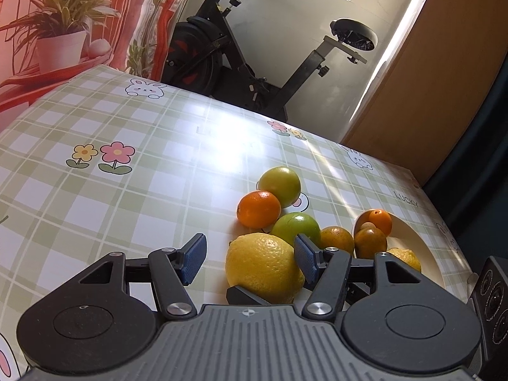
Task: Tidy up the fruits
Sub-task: 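Lift the second lemon and carry it over the plate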
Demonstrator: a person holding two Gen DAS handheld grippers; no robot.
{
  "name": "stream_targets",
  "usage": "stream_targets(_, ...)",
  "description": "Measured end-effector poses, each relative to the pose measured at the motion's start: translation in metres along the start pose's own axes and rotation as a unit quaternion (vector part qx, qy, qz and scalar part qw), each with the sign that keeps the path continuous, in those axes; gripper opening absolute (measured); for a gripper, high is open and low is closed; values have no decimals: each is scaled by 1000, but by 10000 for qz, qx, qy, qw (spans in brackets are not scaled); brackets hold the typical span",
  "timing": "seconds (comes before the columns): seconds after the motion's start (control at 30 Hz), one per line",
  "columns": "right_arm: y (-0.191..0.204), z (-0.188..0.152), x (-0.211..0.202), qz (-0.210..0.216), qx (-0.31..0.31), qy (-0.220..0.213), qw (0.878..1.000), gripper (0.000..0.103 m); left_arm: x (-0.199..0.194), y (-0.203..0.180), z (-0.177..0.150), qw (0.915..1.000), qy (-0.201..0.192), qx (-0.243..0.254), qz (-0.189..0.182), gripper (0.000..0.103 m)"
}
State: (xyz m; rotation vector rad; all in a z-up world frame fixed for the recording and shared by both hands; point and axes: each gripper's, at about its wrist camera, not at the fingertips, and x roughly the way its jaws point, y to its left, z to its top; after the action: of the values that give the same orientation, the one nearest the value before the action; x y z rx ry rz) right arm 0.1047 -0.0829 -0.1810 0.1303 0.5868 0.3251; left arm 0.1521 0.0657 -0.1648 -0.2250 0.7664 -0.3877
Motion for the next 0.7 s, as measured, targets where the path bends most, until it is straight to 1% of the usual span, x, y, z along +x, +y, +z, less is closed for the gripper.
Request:
stream_targets(0.13, -3, 0, -1, 40, 43, -1, 10000, 59, -1, -2, -2, 10000, -41, 70, 11, 63)
stream_targets(0.3, -3, 0, -1, 64, 84, -8, 9999, 59, 0, 0, -4, 9999, 47, 18, -148, 63)
stream_targets(0.43, -5, 1, -2, 79, 136, -20, 9999, 59, 2, 0, -5, 9998, 93, -20, -200, 63)
stream_targets(0.7, -5, 1, -1, 85, 136, -12, 9999, 59, 3, -2, -8, 9995, 124, -18, -283, 57)
